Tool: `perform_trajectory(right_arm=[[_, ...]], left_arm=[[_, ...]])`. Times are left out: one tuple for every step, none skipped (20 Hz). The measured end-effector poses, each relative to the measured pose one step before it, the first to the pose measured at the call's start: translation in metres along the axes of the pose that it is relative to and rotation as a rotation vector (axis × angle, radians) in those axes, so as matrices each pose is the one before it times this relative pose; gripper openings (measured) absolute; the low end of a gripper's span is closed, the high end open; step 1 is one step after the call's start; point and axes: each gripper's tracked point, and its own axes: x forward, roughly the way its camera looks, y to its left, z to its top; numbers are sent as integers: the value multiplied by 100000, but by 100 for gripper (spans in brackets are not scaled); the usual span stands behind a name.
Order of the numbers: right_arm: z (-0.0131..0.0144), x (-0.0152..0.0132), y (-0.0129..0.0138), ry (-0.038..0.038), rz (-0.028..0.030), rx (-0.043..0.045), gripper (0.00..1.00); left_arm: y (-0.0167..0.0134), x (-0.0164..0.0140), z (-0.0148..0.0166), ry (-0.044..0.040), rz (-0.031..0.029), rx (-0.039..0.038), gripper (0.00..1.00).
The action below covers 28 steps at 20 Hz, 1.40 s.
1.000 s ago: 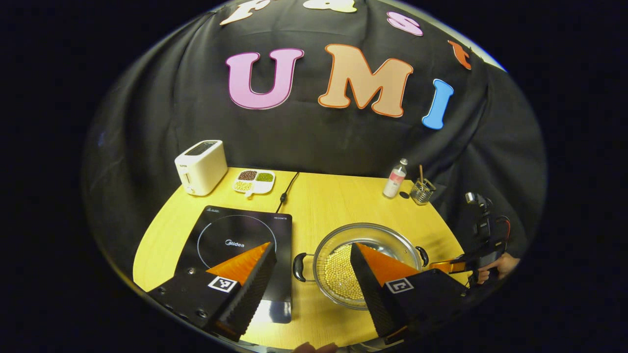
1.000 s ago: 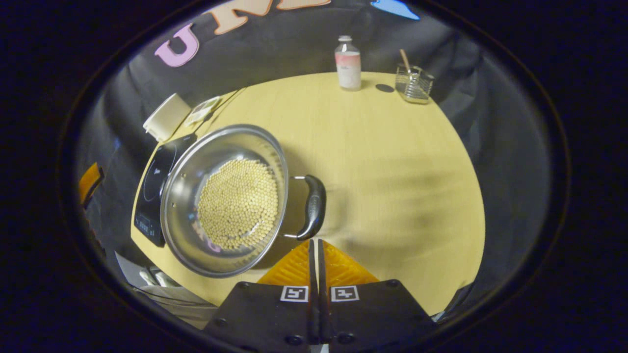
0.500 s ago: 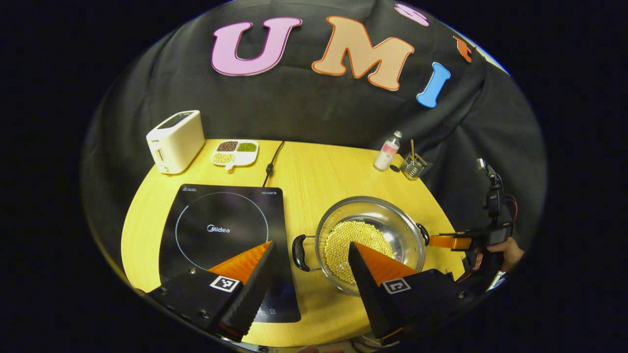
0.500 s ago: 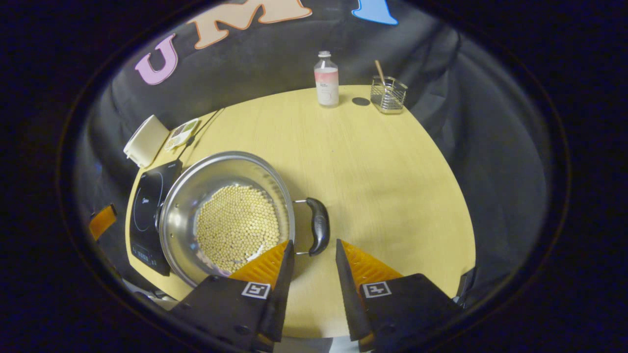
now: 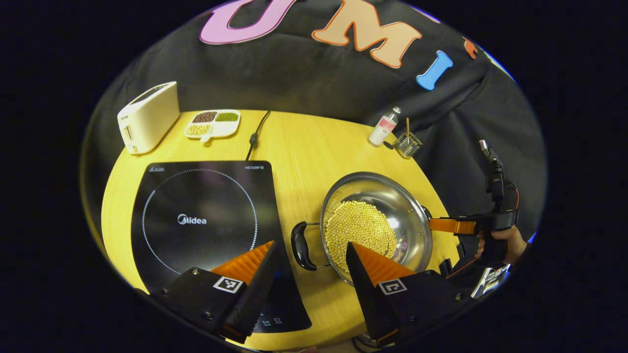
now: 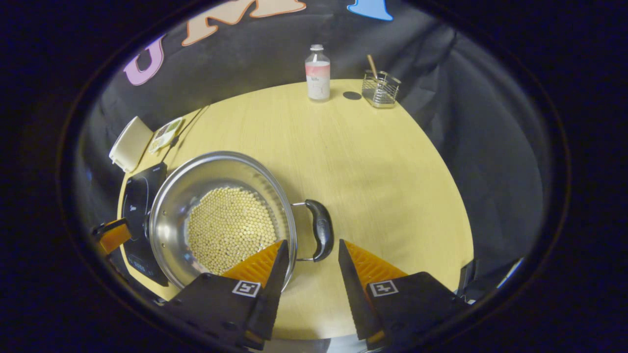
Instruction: First push the handle of the pot to place it horizontally, then grasp the pot with both hands and set it on the induction cooktop.
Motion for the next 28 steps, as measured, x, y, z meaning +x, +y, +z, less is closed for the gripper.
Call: perform_trajectory(right_arm=[[152, 341, 27, 333, 669, -471, 64], [63, 342, 25, 472, 1029, -303, 64], [133, 389, 23, 727, 950, -128, 64], [20, 358, 105, 915, 1483, 7, 64], [113, 257, 235, 784, 1669, 259, 64], [142, 354, -32, 400, 860, -280, 64], [99, 309, 20, 501, 1009, -234, 64], [-104, 306, 30, 507, 1034, -388, 64], [24, 312, -141, 562, 434, -424, 64], [135, 260, -146, 447, 793, -151, 67], [123, 363, 11, 428, 743, 39, 71], [-49, 357, -87, 575, 676, -408, 71], [-31, 417, -58, 1054, 724, -312, 72], [-169, 375, -61, 1159, 615, -205, 70], [13, 473, -78, 1031, 547, -128, 67], [53, 337, -57, 954, 830, 89, 72], [80, 365, -96, 902, 847, 225, 72], [-23, 366, -74, 897, 869, 477, 72], [100, 400, -70, 791, 620, 482, 67], [-1, 315, -60, 513, 496, 50, 67], [38, 326, -49, 409, 535, 35, 72], [-6, 41, 319, 237, 2597, 339, 71], [139, -254, -104, 732, 444, 504, 72], [-84, 572, -36, 45, 1601, 783, 60], [113, 128, -68, 342, 1342, 476, 60], [-106, 186, 14, 419, 1722, 766, 60], [277, 37, -1, 151, 1662, 890, 65], [-180, -35, 124, 219, 993, -42, 56]], left_arm=[[14, 580, -213, 1310, -162, -1569, 85], [-17, 487, -341, 1432, -143, -1388, 85], [-35, 415, -51, 598, 88, -1265, 85], [-12, 436, -128, 775, 523, -805, 85], [-1, 410, -50, 553, 400, -614, 85], [-75, 463, -307, 1208, 479, -941, 85], [-43, 443, -325, 1658, 410, -1116, 85], [-68, 468, -414, 1745, 528, -958, 85], [-71, 396, -150, 1386, 393, -944, 92], [-194, 487, -239, 916, 327, -875, 83], [69, 260, -107, 1129, 1314, -456, 82], [-41, 304, 364, -952, 477, 282, 82], [88, 375, 78, 825, 1108, 455, 82], [63, 236, -215, 1139, 1393, 734, 80], [34, 422, 244, 268, 1156, 1220, 80], [-22, 359, 23, 1131, 1738, 1139, 79], [79, 310, 64, 1259, 2012, 1714, 78], [124, 315, -31, 1271, 2197, 1642, 78], [88, 359, 38, 1456, 2142, 1104, 84], [-83, 303, -104, 1492, 1774, 980, 77], [3, 347, -1, 1292, 1747, 1131, 77], [43, 356, 35, 1305, 1895, 1120, 77], [163, 357, -1, 1448, 1550, 1116, 77], [173, 245, -40, 1088, 1500, 975, 75], [101, 380, -8, 1433, 464, 754, 79], [-191, 216, -106, 1191, -827, 612, 69], [99, -9, -57, 1027, -905, 540, 69], [-16, 64, -36, 628, -546, 479, 69]])
